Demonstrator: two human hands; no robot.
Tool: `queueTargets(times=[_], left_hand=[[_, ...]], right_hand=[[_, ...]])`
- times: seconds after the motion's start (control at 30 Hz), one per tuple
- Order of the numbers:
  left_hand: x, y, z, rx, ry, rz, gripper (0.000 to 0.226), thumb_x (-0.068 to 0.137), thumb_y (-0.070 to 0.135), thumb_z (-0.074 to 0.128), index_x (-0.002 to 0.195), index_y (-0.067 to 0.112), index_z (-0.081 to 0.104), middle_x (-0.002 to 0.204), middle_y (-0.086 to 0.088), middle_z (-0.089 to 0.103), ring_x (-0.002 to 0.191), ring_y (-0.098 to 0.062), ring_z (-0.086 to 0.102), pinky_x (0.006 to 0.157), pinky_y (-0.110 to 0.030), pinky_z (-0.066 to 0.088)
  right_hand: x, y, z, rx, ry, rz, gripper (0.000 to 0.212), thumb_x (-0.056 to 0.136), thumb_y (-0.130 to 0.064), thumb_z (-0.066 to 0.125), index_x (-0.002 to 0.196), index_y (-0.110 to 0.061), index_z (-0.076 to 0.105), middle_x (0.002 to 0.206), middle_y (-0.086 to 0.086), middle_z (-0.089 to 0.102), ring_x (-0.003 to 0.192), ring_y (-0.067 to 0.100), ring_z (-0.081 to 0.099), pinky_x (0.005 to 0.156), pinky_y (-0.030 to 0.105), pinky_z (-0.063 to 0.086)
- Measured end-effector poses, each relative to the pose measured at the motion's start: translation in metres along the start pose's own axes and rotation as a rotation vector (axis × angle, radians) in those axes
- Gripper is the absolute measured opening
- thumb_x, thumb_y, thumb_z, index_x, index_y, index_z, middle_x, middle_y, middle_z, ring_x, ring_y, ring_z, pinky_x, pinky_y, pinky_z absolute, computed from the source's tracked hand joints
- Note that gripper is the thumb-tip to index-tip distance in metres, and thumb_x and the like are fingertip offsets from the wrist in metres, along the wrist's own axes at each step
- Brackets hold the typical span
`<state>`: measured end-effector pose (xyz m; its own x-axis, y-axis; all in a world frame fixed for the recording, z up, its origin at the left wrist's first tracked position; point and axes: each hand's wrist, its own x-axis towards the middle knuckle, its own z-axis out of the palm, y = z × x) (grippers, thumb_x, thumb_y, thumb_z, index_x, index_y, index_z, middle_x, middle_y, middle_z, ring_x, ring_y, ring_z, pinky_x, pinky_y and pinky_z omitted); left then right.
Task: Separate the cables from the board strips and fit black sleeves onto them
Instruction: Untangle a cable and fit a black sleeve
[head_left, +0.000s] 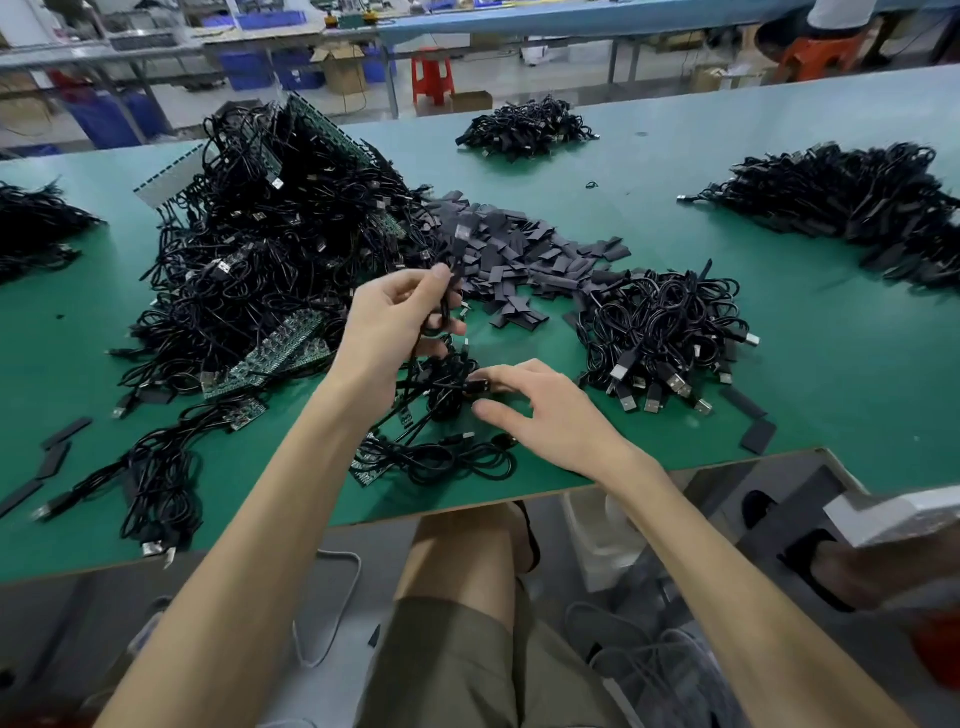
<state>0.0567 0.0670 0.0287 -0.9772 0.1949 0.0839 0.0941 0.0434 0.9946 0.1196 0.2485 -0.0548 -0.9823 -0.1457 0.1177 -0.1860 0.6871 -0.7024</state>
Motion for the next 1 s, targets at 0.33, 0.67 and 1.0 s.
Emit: queueTargets(times=[0.33, 0.67, 1.0], left_hand=[[0.002, -0.017, -0.016, 0.377, -0.117, 0.095, 0.008, 0.093, 0.019, 0.074, 0.098, 0.025, 0.078, 0.058, 0.009, 0.064, 0.048, -0.004, 0.051, 0.045, -0.016, 0.037], [-0.011, 0.005, -0.014, -0.002, 0.159, 0.432, 0.017, 0.101, 0.016, 0.063, 0.116, 0.013, 0.070, 0.083, 0.002, 0.065, 0.071, -0.013, 0.056, 0.058, -0.022, 0.042], [-0.015, 0.010, 0.047, -0.699, 0.211, -0.226, 0.024, 0.109, 0.008, 0.039, 0.093, 0.002, 0.055, 0.067, -0.004, 0.068, 0.065, -0.014, 0.057, 0.056, -0.024, 0.045]], right_hand=[[-0.001, -0.004, -0.003, 0.004, 0.039, -0.013, 0.030, 0.105, -0.041, 0.055, 0.131, -0.033, 0.066, 0.117, -0.008, 0.069, 0.118, 0.006, 0.055, 0.101, 0.038, 0.048], [0.002, -0.005, -0.001, 0.015, 0.044, -0.014, 0.031, 0.103, -0.044, 0.057, 0.131, -0.035, 0.065, 0.120, -0.014, 0.070, 0.120, 0.002, 0.055, 0.105, 0.040, 0.048], [0.000, -0.006, -0.003, 0.227, 0.106, -0.050, 0.041, 0.104, -0.046, 0.056, 0.143, -0.053, 0.049, 0.112, -0.002, 0.077, 0.091, 0.022, 0.075, 0.084, 0.033, 0.059]])
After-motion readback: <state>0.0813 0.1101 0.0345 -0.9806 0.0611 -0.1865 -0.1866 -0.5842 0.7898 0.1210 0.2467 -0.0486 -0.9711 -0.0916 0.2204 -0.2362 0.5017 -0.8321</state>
